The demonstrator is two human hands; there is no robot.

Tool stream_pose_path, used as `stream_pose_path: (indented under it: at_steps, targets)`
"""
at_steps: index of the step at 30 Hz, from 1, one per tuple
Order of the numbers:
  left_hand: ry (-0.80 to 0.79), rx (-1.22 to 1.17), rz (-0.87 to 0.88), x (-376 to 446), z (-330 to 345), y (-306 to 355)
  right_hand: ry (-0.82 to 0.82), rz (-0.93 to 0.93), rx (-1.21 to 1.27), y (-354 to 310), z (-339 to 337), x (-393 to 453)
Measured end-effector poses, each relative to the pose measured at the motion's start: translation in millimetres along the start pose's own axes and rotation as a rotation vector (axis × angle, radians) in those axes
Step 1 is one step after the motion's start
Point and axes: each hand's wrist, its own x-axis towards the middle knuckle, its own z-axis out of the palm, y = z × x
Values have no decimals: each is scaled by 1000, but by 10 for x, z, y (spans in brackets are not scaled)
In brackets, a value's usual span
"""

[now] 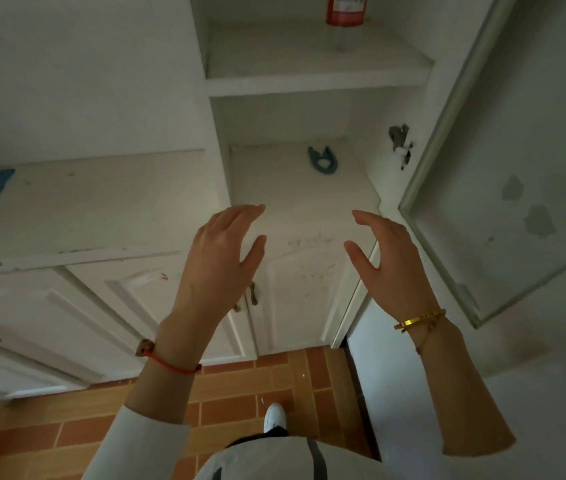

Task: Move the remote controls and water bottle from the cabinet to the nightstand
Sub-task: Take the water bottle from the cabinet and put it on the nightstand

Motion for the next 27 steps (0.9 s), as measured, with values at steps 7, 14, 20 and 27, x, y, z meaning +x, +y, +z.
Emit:
stream_pose_path:
  at_steps: [7,14,20,27]
  targets:
    - [128,-52,188,987,-132,45,178,-67,28,-141,-167,828]
    - [223,-120,315,1872,-330,193,319,-131,28,-357,-491,1504]
    - [271,-213,304,2575,-466,388,400,-170,-34,-409,-822,2021]
    - [119,-238,171,3524,-338,562,394,-129,30,-400,-999,2749]
